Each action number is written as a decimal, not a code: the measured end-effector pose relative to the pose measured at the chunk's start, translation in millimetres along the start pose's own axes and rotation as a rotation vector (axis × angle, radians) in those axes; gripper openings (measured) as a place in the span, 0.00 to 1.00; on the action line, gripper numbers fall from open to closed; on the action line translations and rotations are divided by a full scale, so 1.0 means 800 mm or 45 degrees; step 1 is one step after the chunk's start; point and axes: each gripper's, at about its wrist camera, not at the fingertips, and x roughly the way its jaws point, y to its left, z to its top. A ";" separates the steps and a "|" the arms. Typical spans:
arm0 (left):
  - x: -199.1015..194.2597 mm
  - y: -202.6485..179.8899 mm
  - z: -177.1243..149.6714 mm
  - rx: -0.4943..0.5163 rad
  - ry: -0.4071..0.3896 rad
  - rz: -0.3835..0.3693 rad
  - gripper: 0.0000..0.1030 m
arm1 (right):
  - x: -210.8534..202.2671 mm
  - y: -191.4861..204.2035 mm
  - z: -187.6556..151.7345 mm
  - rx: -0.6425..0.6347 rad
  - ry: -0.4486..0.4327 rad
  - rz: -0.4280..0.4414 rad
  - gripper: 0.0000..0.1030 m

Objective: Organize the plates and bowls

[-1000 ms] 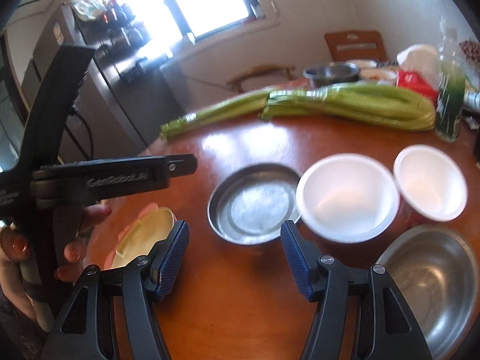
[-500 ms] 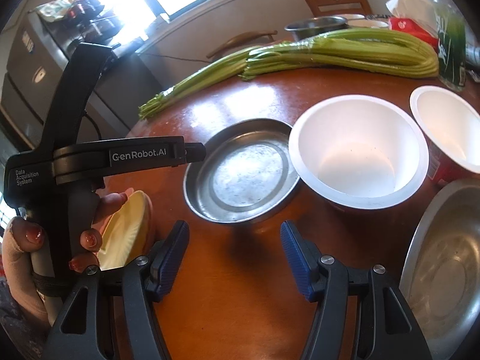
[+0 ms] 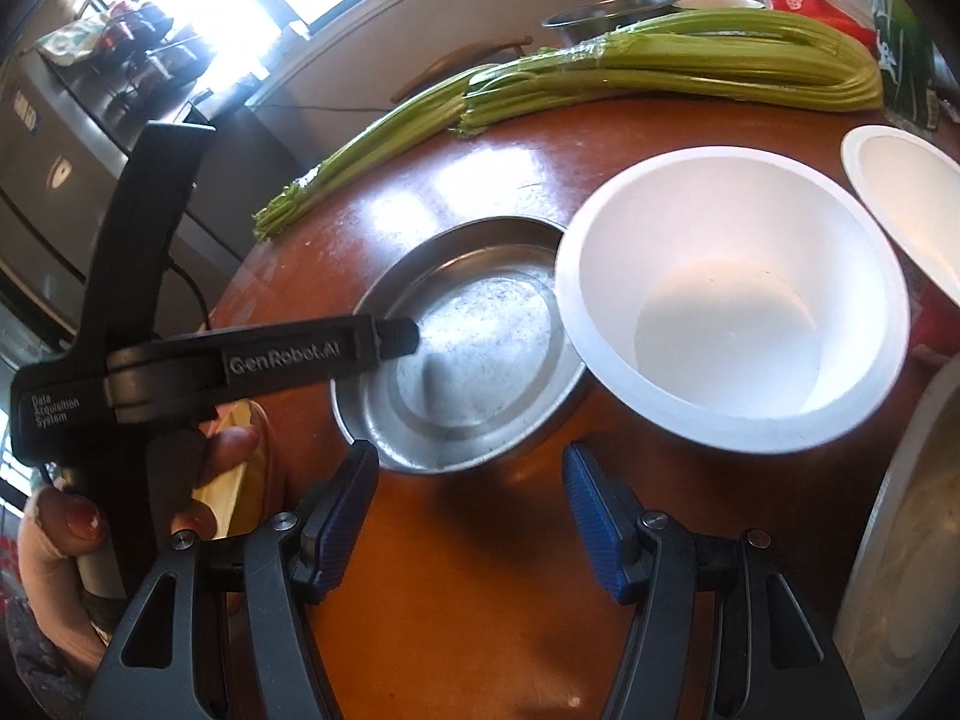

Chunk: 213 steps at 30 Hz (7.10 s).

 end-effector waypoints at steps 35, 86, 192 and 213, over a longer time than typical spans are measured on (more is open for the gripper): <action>-0.004 0.057 -0.001 -0.143 0.005 0.148 0.44 | 0.004 0.000 0.008 -0.052 -0.063 -0.164 0.59; -0.152 0.064 -0.090 -0.124 -0.274 -0.009 0.38 | -0.093 0.131 -0.038 -0.488 -0.297 0.046 0.47; -0.145 0.213 -0.265 -0.854 -0.345 -0.341 0.58 | -0.022 0.150 -0.084 -0.595 0.003 0.244 0.54; -0.107 0.168 -0.201 -0.660 -0.228 -0.143 0.61 | -0.005 0.131 -0.063 -0.543 0.004 0.218 0.54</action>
